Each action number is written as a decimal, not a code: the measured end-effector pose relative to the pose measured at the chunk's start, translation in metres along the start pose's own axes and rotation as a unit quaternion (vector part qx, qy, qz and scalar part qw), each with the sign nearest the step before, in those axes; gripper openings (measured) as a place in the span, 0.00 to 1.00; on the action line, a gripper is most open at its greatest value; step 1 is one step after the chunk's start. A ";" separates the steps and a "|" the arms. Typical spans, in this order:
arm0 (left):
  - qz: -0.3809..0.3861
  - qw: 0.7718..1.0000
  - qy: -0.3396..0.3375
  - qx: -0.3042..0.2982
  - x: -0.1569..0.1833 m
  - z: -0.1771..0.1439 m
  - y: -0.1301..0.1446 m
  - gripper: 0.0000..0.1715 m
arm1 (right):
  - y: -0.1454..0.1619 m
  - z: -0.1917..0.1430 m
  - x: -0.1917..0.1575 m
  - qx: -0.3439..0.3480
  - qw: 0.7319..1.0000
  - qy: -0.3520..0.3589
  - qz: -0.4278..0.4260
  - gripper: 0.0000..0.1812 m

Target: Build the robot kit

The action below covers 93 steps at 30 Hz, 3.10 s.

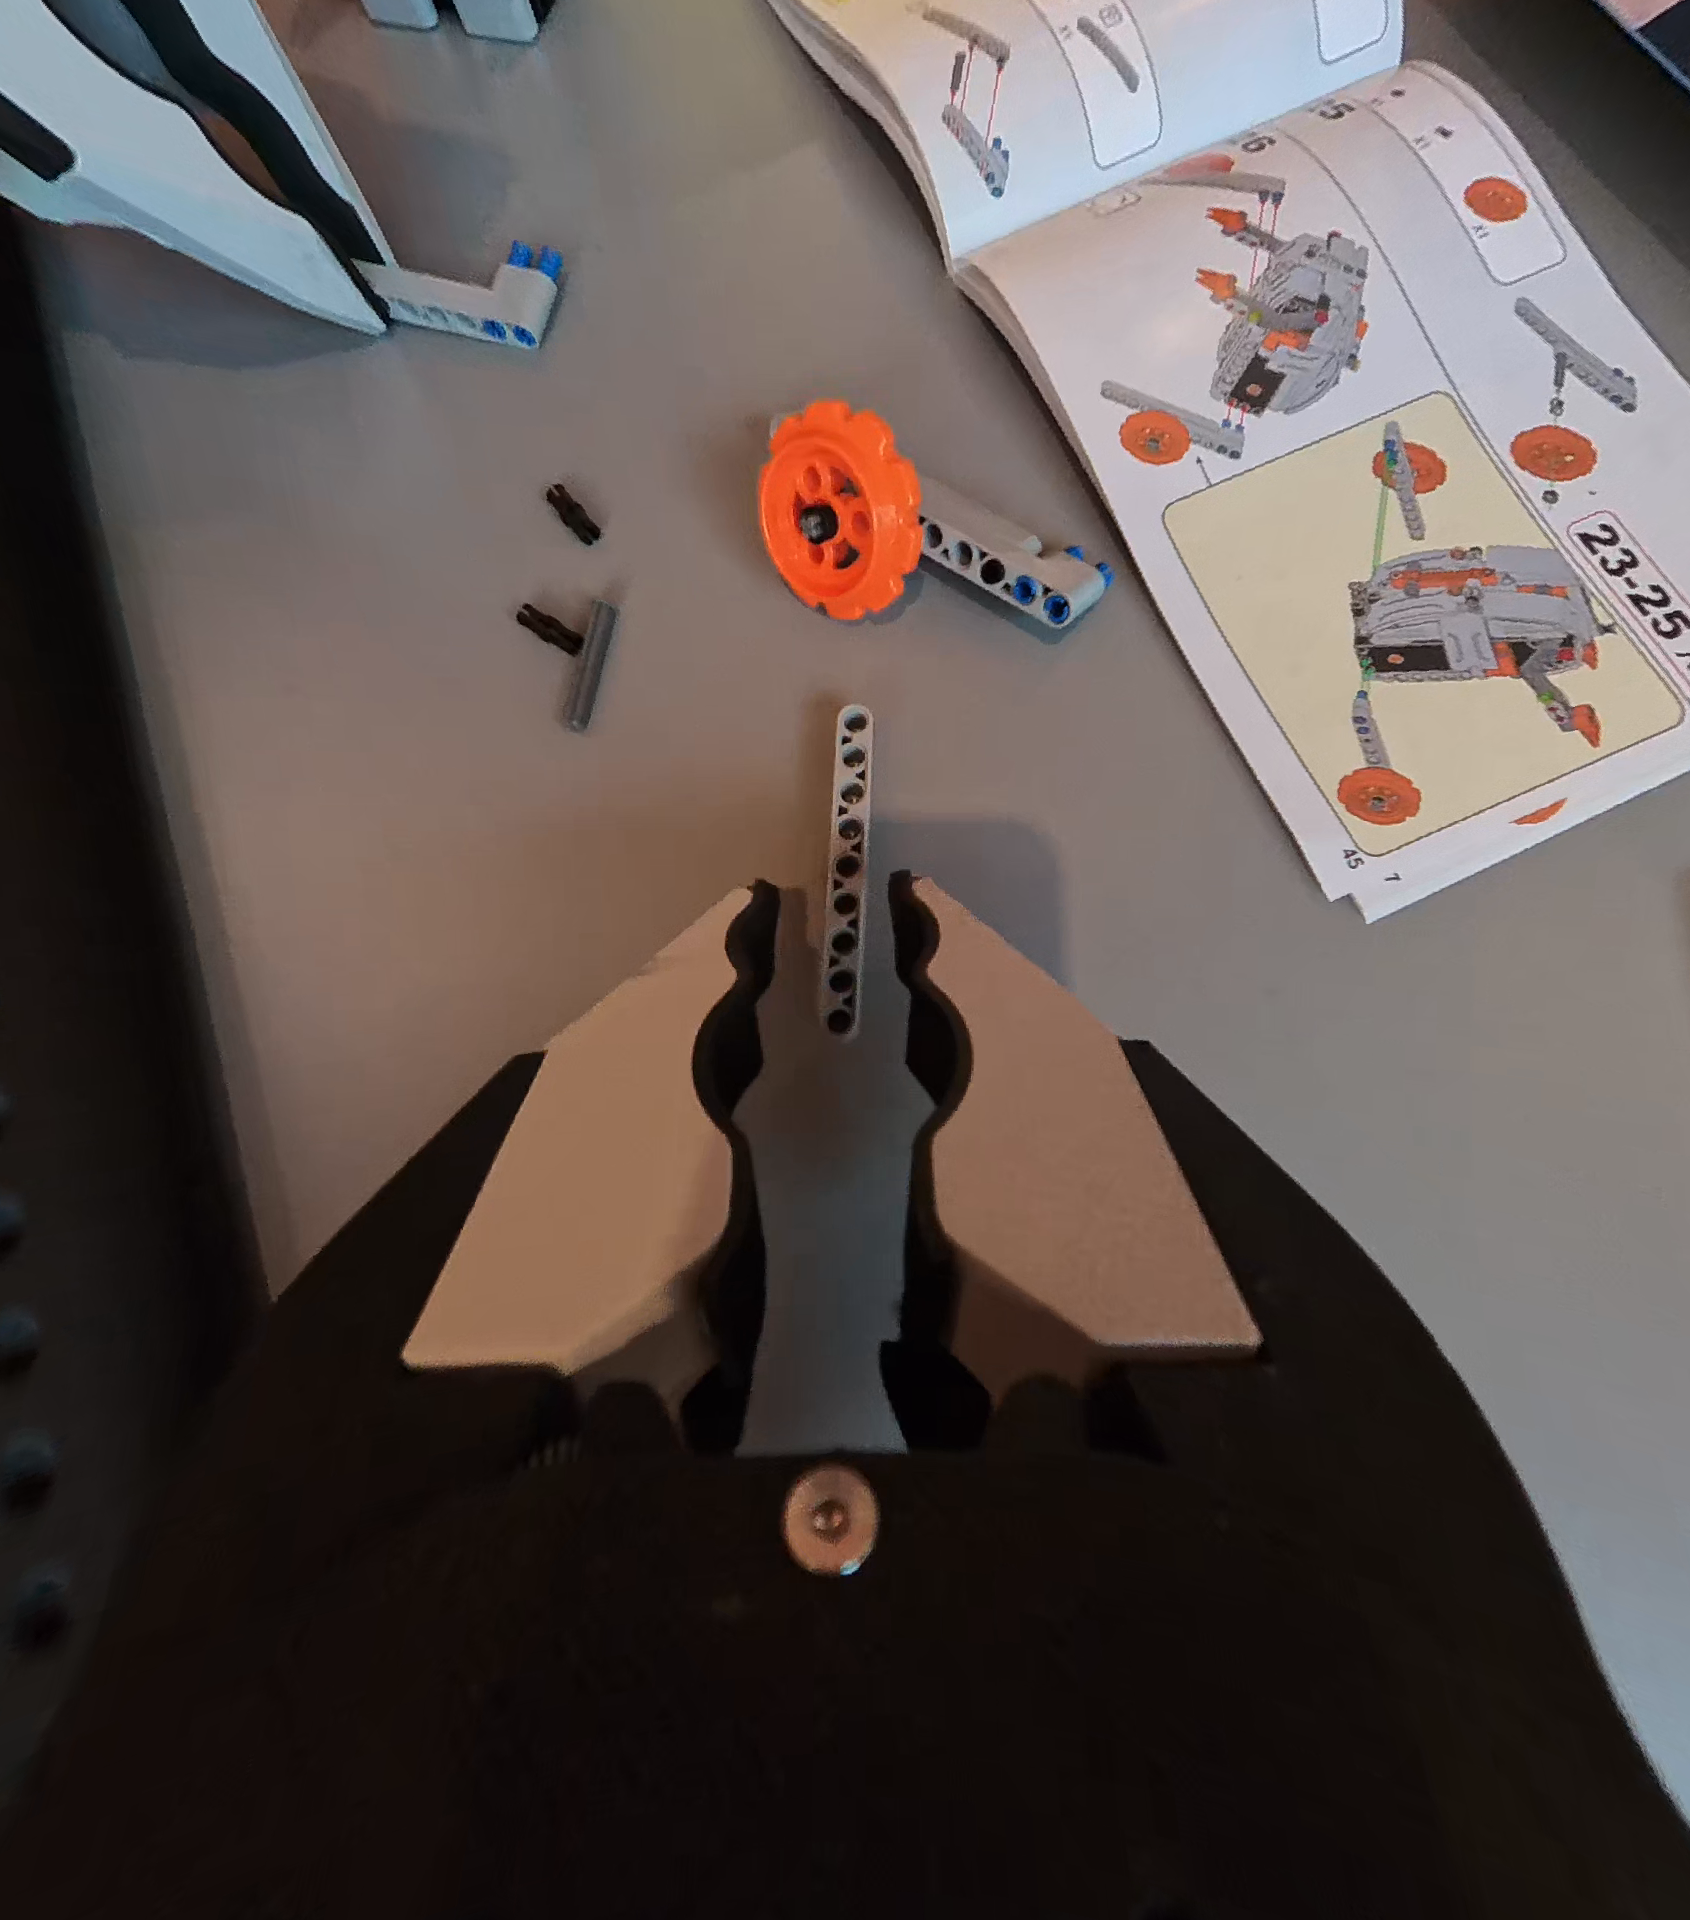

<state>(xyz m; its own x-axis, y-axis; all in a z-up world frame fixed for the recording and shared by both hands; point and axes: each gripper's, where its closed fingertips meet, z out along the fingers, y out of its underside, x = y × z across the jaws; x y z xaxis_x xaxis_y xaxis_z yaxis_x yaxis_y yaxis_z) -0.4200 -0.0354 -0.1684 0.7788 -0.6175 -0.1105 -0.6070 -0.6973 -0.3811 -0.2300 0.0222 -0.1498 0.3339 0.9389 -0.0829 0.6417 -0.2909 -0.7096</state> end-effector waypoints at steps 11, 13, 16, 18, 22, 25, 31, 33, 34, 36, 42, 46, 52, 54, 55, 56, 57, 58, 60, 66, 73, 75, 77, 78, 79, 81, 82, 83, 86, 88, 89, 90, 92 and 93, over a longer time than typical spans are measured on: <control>0.003 0.997 0.023 -0.070 0.003 -0.001 0.004 0.04 | 0.011 0.010 -0.006 -0.038 0.999 -0.001 -0.005 0.11; -0.004 0.996 0.028 -0.084 0.003 -0.001 0.005 0.04 | 0.011 0.012 -0.008 -0.041 0.999 -0.004 -0.010 0.07; -0.013 0.994 0.018 -0.106 0.000 -0.001 0.006 0.06 | 0.012 0.012 -0.012 -0.042 0.999 -0.017 0.002 0.04; -0.006 0.994 -0.008 -0.106 -0.007 -0.002 0.006 0.15 | 0.012 0.012 -0.012 -0.042 0.999 -0.020 0.009 0.04; -0.022 0.998 0.002 -0.060 0.005 -0.009 0.004 0.21 | -0.008 0.004 -0.018 0.012 0.999 -0.040 0.030 0.04; -0.055 0.997 -0.008 0.048 0.012 -0.032 -0.010 0.21 | -0.052 -0.017 -0.035 0.141 0.981 -0.103 0.084 0.04; -0.114 0.881 0.136 0.439 0.056 -0.104 -0.096 0.08 | -0.122 -0.066 -0.084 0.375 0.828 -0.363 0.204 0.03; -0.140 0.844 0.197 0.479 0.065 -0.111 -0.107 0.19 | -0.123 -0.058 -0.094 0.372 0.829 -0.369 0.195 0.03; -0.157 0.820 0.225 0.503 0.066 -0.118 -0.111 0.20 | -0.124 -0.056 -0.100 0.369 0.830 -0.373 0.190 0.03; -0.189 0.763 0.282 0.551 0.064 -0.136 -0.116 0.20 | -0.126 -0.056 -0.108 0.374 0.823 -0.384 0.190 0.03; -0.211 0.712 0.376 0.553 0.065 -0.141 -0.115 0.11 | -0.125 -0.050 -0.110 0.369 0.819 -0.393 0.196 0.03; -0.208 0.712 0.365 0.562 0.063 -0.139 -0.115 0.07 | -0.123 -0.045 -0.111 0.356 0.819 -0.400 0.204 0.03; -0.201 0.703 0.363 0.577 0.064 -0.146 -0.118 0.08 | -0.122 -0.042 -0.114 0.349 0.828 -0.395 0.191 0.03; -0.202 0.706 0.352 0.580 0.062 -0.145 -0.119 0.04 | -0.122 -0.043 -0.115 0.350 0.827 -0.397 0.190 0.03; -0.202 0.706 0.347 0.582 0.061 -0.145 -0.118 0.03 | -0.122 -0.043 -0.115 0.349 0.828 -0.396 0.189 0.03; -0.204 0.704 0.346 0.586 0.061 -0.146 -0.118 0.04 | -0.122 -0.042 -0.116 0.349 0.829 -0.396 0.188 0.03; -0.206 0.701 0.345 0.589 0.060 -0.148 -0.118 0.04 | -0.122 -0.042 -0.116 0.348 0.829 -0.397 0.186 0.03; -0.206 0.700 0.345 0.591 0.060 -0.148 -0.118 0.04 | -0.122 -0.042 -0.117 0.348 0.828 -0.399 0.185 0.03; -0.204 0.699 0.347 0.591 0.060 -0.149 -0.117 0.03 | -0.122 -0.042 -0.119 0.346 0.828 -0.402 0.184 0.03; -0.165 0.700 0.337 0.608 0.054 -0.183 -0.101 0.03 | -0.132 -0.060 -0.065 0.331 0.933 -0.113 -0.085 0.09; -0.132 0.774 0.279 0.553 0.052 -0.190 -0.068 0.03 | -0.086 0.044 -0.070 0.088 0.970 -0.112 -0.197 0.09; -0.158 0.771 0.299 0.540 0.052 -0.188 -0.060 0.03 | -0.070 0.063 -0.070 0.041 0.973 -0.115 -0.197 0.10; -0.176 0.770 0.314 0.527 0.051 -0.184 -0.052 0.03 | -0.062 0.074 -0.068 0.019 0.974 -0.105 -0.201 0.10; -0.181 0.768 0.321 0.524 0.050 -0.183 -0.048 0.03 | -0.060 0.078 -0.069 0.016 0.974 -0.103 -0.200 0.10; -0.186 0.764 0.329 0.523 0.050 -0.183 -0.046 0.03 | -0.057 0.080 -0.070 0.010 0.975 -0.105 -0.196 0.10; -0.191 0.756 0.347 0.521 0.049 -0.183 -0.043 0.03 | -0.054 0.084 -0.068 0.004 0.976 -0.107 -0.188 0.10; -0.192 0.753 0.355 0.520 0.050 -0.183 -0.042 0.03 | -0.054 0.084 -0.068 0.005 0.978 -0.110 -0.175 0.10; -0.192 0.749 0.362 0.520 0.051 -0.183 -0.043 0.03 | -0.054 0.084 -0.067 0.003 0.980 -0.118 -0.160 0.10; -0.193 0.748 0.363 0.521 0.052 -0.179 -0.044 0.03 | -0.054 0.084 -0.067 0.011 0.983 -0.140 -0.119 0.10; -0.194 0.756 0.362 0.510 0.053 -0.171 -0.044 0.03 | -0.054 0.085 -0.065 0.017 0.984 -0.141 -0.110 0.06; -0.199 0.757 0.366 0.504 0.054 -0.166 -0.045 0.03 | -0.053 0.084 -0.066 0.016 0.983 -0.149 -0.107 0.03; -0.208 0.758 0.371 0.495 0.054 -0.160 -0.045 0.03 | -0.053 0.084 -0.066 0.013 0.983 -0.148 -0.108 0.03; -0.237 0.757 0.386 0.471 0.053 -0.145 -0.047 0.03 | -0.060 0.071 -0.066 0.034 0.981 -0.115 -0.153 0.03; -0.255 0.754 0.394 0.459 0.054 -0.137 -0.049 0.03 | -0.072 0.054 -0.074 0.075 0.975 -0.099 -0.184 0.02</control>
<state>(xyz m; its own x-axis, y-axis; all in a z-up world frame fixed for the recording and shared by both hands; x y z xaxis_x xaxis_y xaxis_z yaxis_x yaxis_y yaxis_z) -0.3703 -0.0845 -0.0298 0.3179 -0.6306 0.7080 0.3866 -0.5957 -0.7041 -0.3382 -0.0169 -0.1309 -0.0485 0.9961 0.0739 0.5806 0.0883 -0.8093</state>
